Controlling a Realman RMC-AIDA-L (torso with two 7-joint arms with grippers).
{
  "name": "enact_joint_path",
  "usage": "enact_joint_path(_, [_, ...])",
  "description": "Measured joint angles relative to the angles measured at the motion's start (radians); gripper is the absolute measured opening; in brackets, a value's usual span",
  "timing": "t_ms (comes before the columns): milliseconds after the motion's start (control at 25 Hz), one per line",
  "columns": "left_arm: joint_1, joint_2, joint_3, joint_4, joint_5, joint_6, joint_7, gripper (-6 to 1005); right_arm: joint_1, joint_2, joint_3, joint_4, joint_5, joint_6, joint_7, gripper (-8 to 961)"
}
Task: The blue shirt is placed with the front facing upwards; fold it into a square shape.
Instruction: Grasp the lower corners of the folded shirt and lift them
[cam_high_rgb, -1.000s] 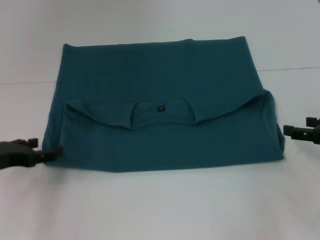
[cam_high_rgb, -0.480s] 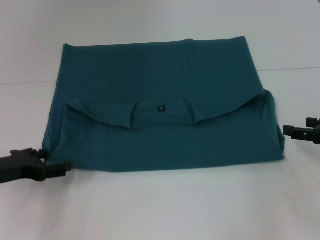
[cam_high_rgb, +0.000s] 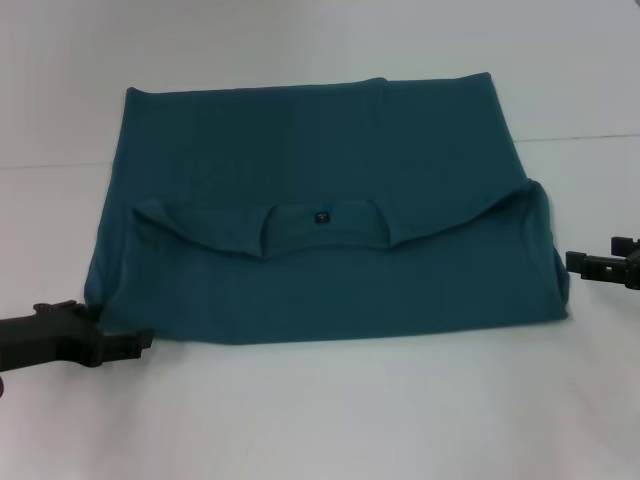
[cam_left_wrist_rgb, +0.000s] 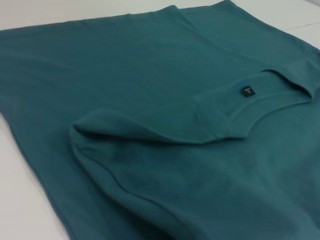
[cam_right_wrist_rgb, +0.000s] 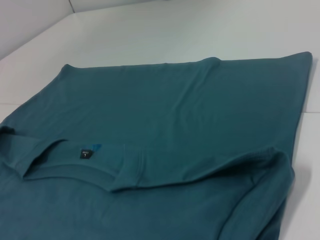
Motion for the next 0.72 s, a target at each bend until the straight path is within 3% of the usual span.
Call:
enact_joint_path(440, [0.004,-0.002,-0.004,-0.011,0.004,-0.079,-0.008,858,0.006,0.0,-0.001,0.001,-0.002,0.002,0.0,919])
enact_joint_path(720, [0.009,-0.002,0.002,-0.011,0.01,-0.077,0.004,623,0.009,0.0,-0.001,0.001,-0.003,0.007,0.001,920])
